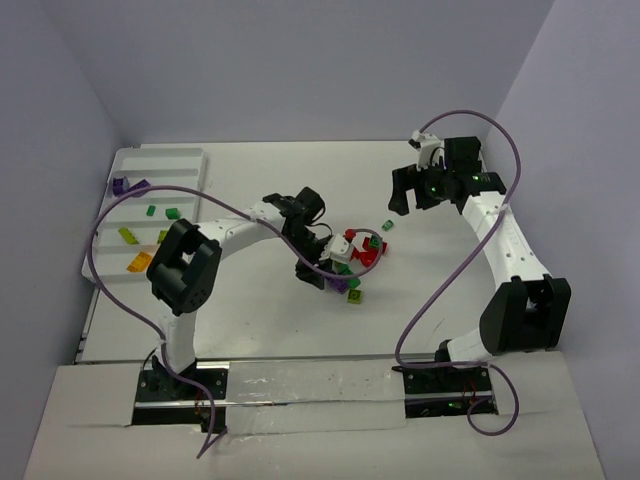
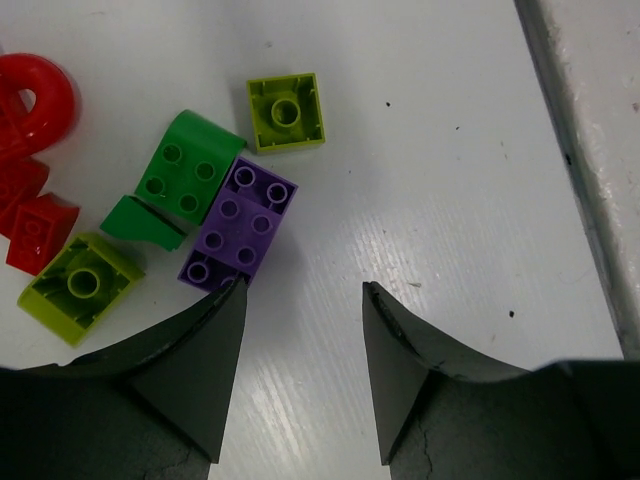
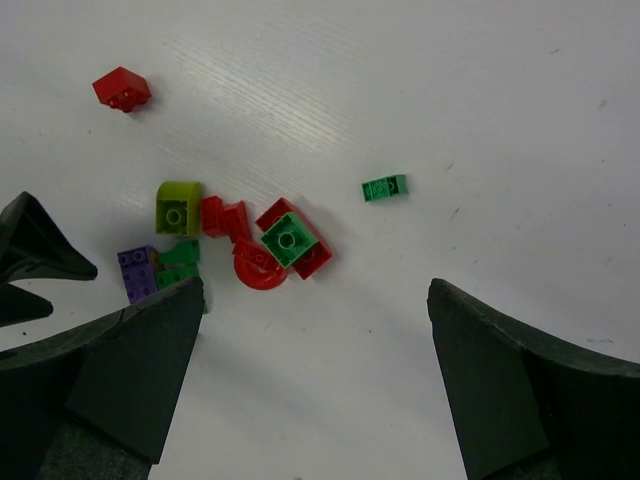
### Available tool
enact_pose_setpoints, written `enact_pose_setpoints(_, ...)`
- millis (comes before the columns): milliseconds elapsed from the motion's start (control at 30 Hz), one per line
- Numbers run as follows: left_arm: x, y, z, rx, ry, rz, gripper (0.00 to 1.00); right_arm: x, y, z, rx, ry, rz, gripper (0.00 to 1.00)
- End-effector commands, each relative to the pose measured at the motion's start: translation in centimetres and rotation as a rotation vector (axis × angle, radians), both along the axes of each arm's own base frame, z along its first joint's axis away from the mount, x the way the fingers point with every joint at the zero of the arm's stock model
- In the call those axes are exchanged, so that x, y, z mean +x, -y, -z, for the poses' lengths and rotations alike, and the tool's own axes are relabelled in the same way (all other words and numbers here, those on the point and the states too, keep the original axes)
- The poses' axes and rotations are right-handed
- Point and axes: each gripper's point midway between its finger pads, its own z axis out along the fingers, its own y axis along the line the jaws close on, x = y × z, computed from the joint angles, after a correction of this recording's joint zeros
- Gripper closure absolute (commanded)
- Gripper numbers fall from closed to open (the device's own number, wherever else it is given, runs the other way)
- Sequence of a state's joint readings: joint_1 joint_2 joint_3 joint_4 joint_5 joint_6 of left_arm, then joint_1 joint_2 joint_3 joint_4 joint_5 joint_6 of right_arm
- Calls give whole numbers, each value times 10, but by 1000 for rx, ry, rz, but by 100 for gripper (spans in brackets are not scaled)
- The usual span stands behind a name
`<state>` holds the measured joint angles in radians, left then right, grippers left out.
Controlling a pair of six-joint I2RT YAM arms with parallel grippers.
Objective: Sort the legos into containers by color
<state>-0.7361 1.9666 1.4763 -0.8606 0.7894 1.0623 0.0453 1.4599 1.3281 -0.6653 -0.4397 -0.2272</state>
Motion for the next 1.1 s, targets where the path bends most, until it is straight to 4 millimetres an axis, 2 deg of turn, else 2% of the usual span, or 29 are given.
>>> enact_pose_setpoints(0, 17, 19, 4, -45, 108, 43, 42, -5, 4, -12, 15, 41, 11, 0)
enact_pose_setpoints(333, 31, 28, 22, -39, 165, 1, 39, -12, 5, -13, 18, 43, 12, 0)
enact_pose_setpoints(800, 11, 33, 48, 14, 135, 66, 39, -10, 6, -10, 15, 34, 11, 0)
enact_pose_setpoints(1067, 4, 27, 54, 33, 126, 76, 50, -10, 7, -9, 12, 33, 12, 0)
